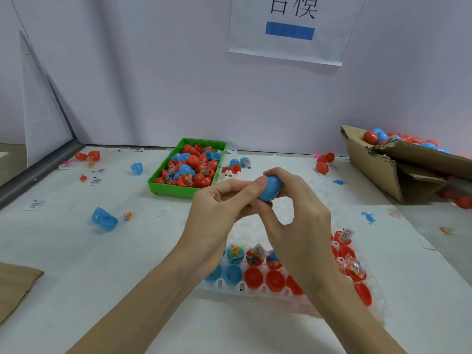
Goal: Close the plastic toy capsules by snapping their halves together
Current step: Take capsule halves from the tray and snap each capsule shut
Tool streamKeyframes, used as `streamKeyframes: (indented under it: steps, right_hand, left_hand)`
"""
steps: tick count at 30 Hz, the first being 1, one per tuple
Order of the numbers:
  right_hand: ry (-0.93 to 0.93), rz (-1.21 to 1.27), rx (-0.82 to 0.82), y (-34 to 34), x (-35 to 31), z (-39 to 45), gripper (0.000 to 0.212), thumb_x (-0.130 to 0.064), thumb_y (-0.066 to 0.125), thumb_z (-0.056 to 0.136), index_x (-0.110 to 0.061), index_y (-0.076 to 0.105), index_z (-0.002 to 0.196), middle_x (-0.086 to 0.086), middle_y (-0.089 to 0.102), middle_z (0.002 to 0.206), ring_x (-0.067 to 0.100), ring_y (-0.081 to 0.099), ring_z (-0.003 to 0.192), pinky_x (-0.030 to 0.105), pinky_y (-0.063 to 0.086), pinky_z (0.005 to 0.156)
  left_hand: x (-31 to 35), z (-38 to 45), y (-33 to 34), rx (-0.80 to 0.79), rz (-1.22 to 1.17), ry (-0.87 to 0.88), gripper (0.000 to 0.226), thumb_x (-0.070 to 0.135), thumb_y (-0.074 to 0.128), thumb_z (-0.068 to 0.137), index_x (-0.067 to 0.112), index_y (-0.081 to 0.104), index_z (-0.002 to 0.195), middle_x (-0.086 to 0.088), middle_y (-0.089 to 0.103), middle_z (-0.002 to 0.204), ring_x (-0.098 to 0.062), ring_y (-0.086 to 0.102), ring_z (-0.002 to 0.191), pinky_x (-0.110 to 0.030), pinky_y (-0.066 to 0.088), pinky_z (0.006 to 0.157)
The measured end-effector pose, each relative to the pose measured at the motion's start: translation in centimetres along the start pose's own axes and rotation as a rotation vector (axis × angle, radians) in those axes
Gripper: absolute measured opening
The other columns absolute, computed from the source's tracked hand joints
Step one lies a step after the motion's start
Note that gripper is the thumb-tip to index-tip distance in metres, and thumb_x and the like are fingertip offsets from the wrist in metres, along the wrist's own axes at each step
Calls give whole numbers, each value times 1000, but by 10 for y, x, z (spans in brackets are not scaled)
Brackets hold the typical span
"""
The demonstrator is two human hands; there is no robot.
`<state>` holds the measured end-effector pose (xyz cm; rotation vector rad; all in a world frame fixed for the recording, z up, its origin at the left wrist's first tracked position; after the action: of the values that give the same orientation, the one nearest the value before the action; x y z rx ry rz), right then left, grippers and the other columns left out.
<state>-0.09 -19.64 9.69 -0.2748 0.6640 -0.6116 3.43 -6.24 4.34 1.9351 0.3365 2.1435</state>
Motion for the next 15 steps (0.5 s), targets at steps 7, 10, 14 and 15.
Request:
streamKeyframes:
  steps: [7, 10, 14, 15]
  right_hand:
    - [6, -67, -62, 5, 7, -3, 41, -14, 76, 89, 0, 65, 125, 6, 71, 105, 2, 54, 87, 0, 43, 86]
    - [-12, -81, -73, 5, 5, -3, 42, -17, 74, 90, 1, 64, 127, 7, 72, 104, 3, 55, 87, -2, 42, 86]
    - [-22, -74, -53, 7, 5, -2, 44, -18, 73, 91, 1, 63, 130, 8, 72, 112, 9, 64, 94, -1, 40, 92]
    - [-20, -81, -48, 7, 6, -1, 44, -15, 74, 91, 0, 63, 131, 7, 72, 115, 10, 65, 96, 0, 40, 93]
  left_hand:
    - [-5, -1, -1, 19, 14, -30, 33, 30, 82, 85, 1, 78, 99, -14, 80, 98, -26, 78, 94, -29, 63, 84]
    - [-8, -1, -2, 23, 37, -32, 34, 34, 82, 84, 3, 77, 99, -12, 80, 97, -25, 79, 93, -29, 63, 85]
    - [-3, 1, 0, -6, 83, 4, 33, 37, 82, 83, 9, 77, 100, -8, 81, 97, -22, 79, 93, -26, 62, 86]
    - [-3, 2, 1, -23, 109, 16, 35, 38, 82, 82, 10, 76, 102, -7, 81, 97, -23, 79, 94, -27, 62, 87]
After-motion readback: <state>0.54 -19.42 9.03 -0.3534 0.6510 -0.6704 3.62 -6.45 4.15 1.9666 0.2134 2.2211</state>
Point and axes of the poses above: each hand's wrist, its own z-axis towards the middle knuckle, its own y-axis out of the palm, x = y × z, the point moved 10 cm from there along z, towards the middle knuckle
